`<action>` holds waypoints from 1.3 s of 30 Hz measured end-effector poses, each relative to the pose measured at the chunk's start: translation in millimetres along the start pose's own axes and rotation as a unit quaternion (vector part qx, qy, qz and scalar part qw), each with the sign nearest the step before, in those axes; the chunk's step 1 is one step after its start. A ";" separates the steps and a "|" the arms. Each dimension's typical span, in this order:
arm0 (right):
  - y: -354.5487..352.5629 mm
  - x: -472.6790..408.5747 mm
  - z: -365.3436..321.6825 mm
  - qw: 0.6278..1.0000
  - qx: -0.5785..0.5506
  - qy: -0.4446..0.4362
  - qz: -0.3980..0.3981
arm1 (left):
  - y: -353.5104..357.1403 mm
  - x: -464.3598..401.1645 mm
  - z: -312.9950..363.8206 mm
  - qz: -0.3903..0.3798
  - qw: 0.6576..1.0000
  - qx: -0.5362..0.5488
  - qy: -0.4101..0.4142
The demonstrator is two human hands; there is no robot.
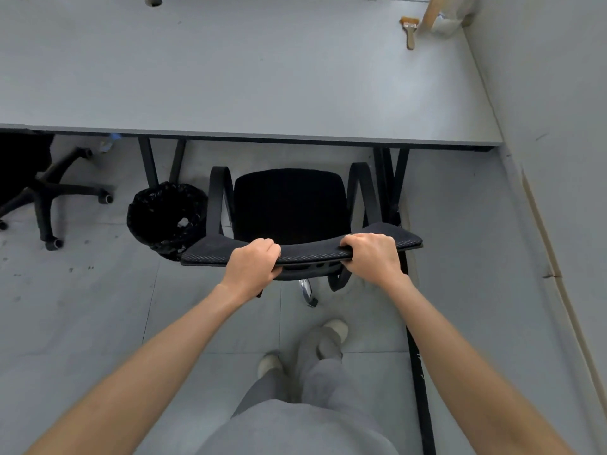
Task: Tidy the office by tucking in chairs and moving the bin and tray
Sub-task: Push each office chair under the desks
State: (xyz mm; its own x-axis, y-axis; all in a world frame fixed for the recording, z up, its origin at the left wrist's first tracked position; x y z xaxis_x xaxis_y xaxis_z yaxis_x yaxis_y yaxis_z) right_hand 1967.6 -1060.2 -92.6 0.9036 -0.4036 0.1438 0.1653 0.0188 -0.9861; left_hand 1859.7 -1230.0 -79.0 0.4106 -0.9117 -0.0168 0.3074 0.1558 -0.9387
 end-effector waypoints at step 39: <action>-12.2 -95.5 21.8 1.000 -0.021 0.014 0.004 | -19.9 -103.7 -54.9 0.002 0.999 0.004 0.033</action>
State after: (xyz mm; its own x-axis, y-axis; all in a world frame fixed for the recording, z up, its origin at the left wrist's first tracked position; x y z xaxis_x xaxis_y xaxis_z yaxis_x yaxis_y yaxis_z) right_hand 1887.9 -1002.0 -92.4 0.8934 -0.4285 0.1350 0.1417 -0.0164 -0.9898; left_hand 1763.9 -1159.5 -77.4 0.3552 -0.9338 -0.0432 0.3132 0.1624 -0.9357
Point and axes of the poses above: each hand's wrist, its own x-axis away from the middle knuckle, its own y-axis out of the palm, z = x × y, the point moved 6 cm from there along -x, towards the middle knuckle, and after that the axes turned 13 degrees about x, right-handed, at the moved point
